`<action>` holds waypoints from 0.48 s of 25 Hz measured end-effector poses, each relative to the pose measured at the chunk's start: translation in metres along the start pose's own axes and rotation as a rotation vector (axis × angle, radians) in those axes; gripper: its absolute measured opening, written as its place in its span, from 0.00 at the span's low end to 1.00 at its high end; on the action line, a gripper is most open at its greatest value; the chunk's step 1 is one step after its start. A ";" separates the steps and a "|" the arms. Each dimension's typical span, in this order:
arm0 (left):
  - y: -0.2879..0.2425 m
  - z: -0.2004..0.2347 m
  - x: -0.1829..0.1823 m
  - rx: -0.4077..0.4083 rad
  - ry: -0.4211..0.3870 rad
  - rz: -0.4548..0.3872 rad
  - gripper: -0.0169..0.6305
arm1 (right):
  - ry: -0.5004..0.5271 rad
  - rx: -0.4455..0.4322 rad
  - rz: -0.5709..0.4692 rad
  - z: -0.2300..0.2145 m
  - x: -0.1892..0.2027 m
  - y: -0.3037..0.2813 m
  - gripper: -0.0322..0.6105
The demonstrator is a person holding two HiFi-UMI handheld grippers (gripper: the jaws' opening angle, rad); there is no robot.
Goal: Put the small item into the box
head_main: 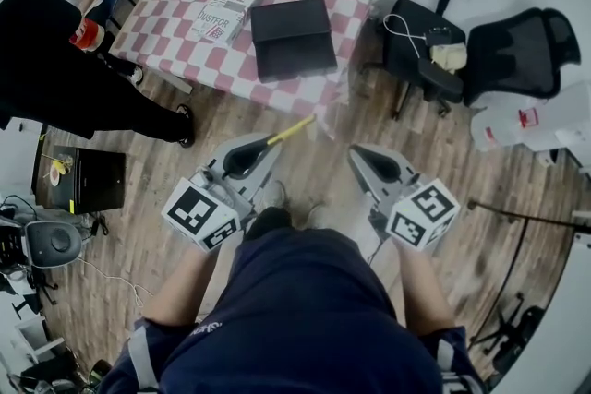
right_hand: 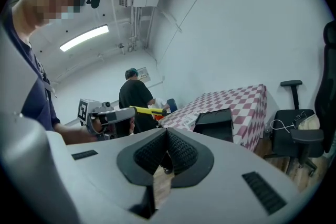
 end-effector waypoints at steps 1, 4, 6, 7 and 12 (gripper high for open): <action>-0.003 0.004 0.001 -0.001 0.004 0.003 0.10 | -0.006 0.000 0.003 -0.004 0.000 -0.002 0.08; -0.012 0.017 0.005 0.000 0.014 0.010 0.10 | -0.014 0.002 0.013 -0.016 -0.002 -0.014 0.08; -0.019 0.031 0.005 0.006 0.019 0.013 0.10 | -0.016 0.007 0.016 -0.024 -0.006 -0.026 0.08; -0.023 0.039 0.006 0.011 0.022 0.015 0.10 | -0.016 0.012 0.018 -0.028 -0.008 -0.033 0.08; -0.047 0.089 0.004 0.050 0.037 0.024 0.10 | -0.030 0.050 0.021 -0.050 -0.023 -0.073 0.08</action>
Point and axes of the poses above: the fingertips, and each gripper's own axes: y backward along the fingers, z to its left, x out of its underside, the point moved 5 cm from there along y, backward along the fingers, and after that the axes turned 7 degrees about -x, right-handed, at the moved point
